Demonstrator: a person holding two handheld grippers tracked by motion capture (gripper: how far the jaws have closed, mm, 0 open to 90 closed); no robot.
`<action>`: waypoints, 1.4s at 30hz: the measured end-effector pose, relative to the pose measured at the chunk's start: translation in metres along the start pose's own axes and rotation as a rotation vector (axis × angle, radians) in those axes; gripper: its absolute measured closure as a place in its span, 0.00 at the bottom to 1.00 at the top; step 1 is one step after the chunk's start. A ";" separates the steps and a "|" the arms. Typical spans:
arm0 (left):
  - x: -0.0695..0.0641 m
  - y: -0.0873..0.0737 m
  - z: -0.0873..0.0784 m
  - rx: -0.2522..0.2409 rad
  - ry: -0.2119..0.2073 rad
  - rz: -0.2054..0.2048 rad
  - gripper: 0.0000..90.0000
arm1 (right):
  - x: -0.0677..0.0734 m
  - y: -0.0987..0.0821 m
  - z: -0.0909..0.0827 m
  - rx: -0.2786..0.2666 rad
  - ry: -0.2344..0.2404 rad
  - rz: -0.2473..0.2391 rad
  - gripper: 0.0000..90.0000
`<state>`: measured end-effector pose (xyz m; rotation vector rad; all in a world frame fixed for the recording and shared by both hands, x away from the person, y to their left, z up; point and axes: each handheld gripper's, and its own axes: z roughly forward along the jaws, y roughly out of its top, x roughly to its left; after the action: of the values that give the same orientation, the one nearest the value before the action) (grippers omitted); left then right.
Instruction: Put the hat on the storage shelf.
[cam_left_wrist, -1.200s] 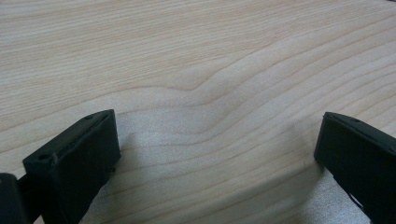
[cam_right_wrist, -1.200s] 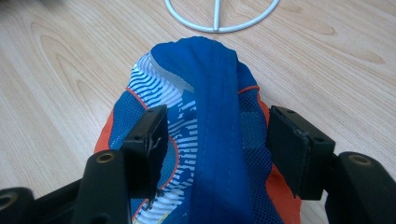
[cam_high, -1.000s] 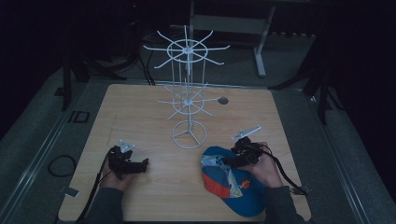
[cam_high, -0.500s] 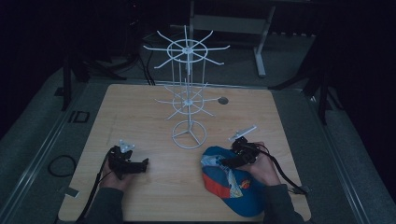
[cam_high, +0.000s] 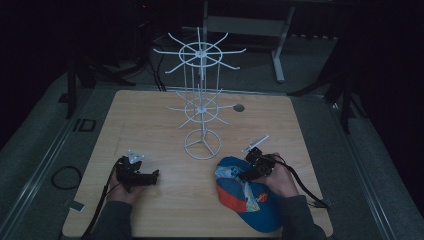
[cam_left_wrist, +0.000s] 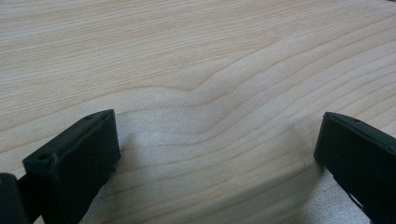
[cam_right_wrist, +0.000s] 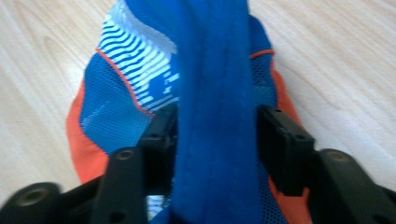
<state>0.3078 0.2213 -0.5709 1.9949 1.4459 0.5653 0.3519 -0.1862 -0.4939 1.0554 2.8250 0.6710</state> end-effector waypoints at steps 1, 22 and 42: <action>0.000 0.000 0.000 0.000 0.000 0.000 0.00 | 0.000 0.000 0.001 0.001 0.001 -0.003 0.58; 0.000 0.000 0.000 0.000 0.000 0.000 0.00 | 0.004 -0.003 -0.021 -0.092 0.012 -0.025 0.97; 0.000 0.000 0.000 0.000 0.000 0.000 0.00 | 0.008 -0.011 -0.065 -0.306 -0.003 -0.013 0.97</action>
<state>0.3079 0.2213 -0.5709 1.9949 1.4462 0.5644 0.3261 -0.2128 -0.4385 0.9808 2.6088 1.0558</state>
